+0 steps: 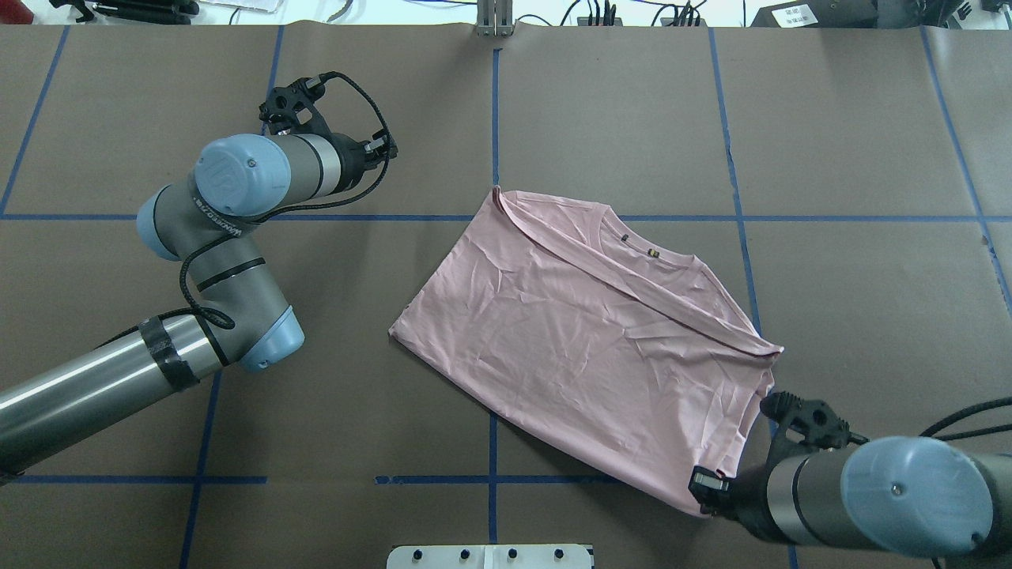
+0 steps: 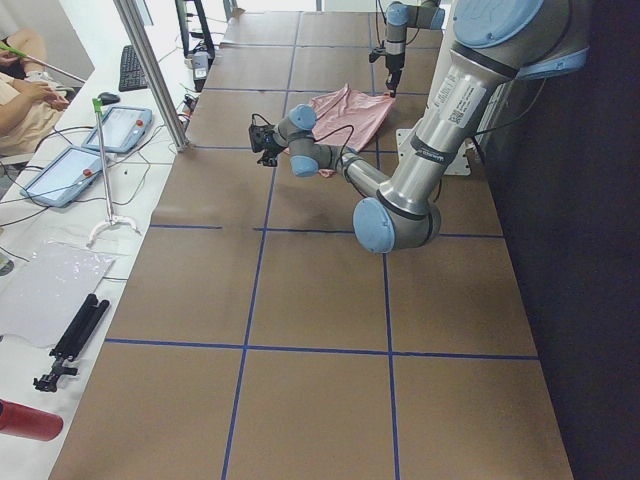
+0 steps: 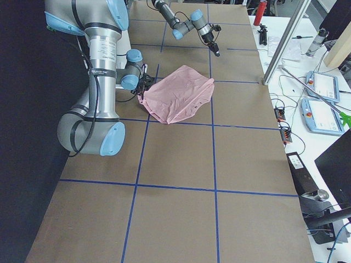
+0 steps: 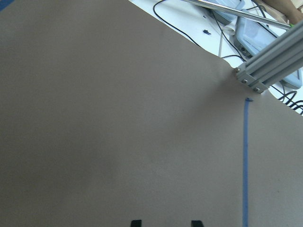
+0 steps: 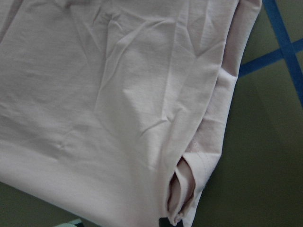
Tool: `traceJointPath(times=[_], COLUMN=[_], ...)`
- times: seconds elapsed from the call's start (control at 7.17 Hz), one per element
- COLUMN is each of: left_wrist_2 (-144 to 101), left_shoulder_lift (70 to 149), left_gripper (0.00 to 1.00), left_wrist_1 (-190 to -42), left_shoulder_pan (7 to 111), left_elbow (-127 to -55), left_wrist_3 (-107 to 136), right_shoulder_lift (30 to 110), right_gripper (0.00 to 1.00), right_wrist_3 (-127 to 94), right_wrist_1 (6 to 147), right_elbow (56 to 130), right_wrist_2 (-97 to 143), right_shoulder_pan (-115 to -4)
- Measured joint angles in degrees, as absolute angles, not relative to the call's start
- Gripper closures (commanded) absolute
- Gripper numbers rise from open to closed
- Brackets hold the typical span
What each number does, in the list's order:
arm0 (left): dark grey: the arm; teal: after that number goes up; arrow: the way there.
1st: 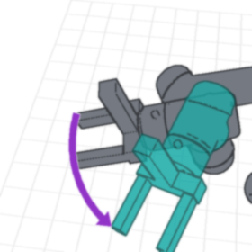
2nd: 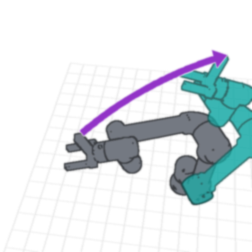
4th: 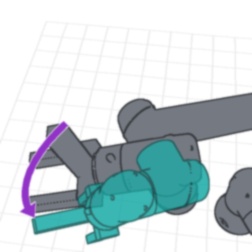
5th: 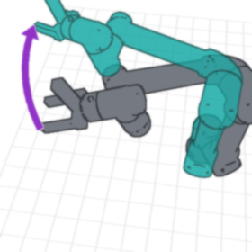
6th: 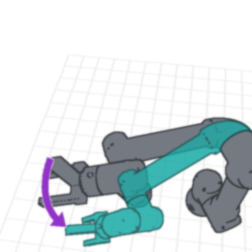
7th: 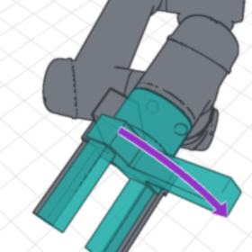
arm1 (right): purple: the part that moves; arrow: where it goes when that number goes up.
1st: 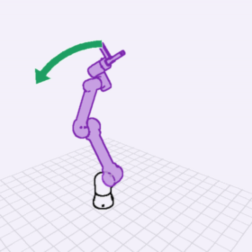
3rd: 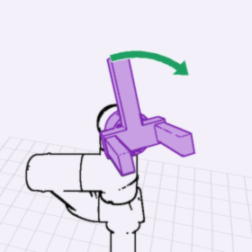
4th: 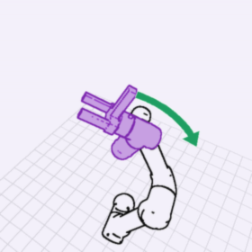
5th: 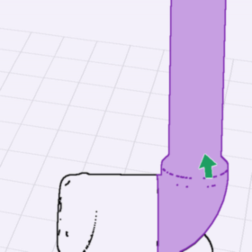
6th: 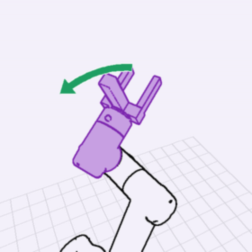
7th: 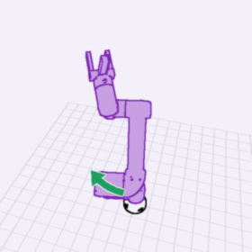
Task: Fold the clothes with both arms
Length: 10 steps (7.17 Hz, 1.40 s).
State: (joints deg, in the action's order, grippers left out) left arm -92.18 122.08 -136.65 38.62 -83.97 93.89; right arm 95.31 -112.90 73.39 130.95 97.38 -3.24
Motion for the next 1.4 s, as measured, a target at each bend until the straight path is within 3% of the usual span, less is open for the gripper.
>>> traceJointPath(times=[0.28, 0.7, 1.4], left_wrist_2=[-97.8, -100.5, -98.5], left_shoulder_lift=[117.7, 116.8, 119.1], left_gripper=[0.47, 0.46, 0.49], left_wrist_1=[-131.2, -108.6, -99.7], left_shoulder_pan=[37.5, 29.2, 22.7], left_elbow=[-91.8, -101.8, -100.9], left_wrist_3=[98.8, 102.9, 104.3], right_shoulder_lift=[94.9, 92.4, 91.3], right_gripper=[0.0, 0.0, 0.0], right_wrist_3=[-113.2, -113.2, -113.1], right_wrist_1=[73.3, 73.3, 73.4], right_elbow=[132.8, 133.1, 131.1], right_wrist_2=[97.0, 92.8, 92.0], right_shoulder_pan=[-3.6, -11.1, -14.2])
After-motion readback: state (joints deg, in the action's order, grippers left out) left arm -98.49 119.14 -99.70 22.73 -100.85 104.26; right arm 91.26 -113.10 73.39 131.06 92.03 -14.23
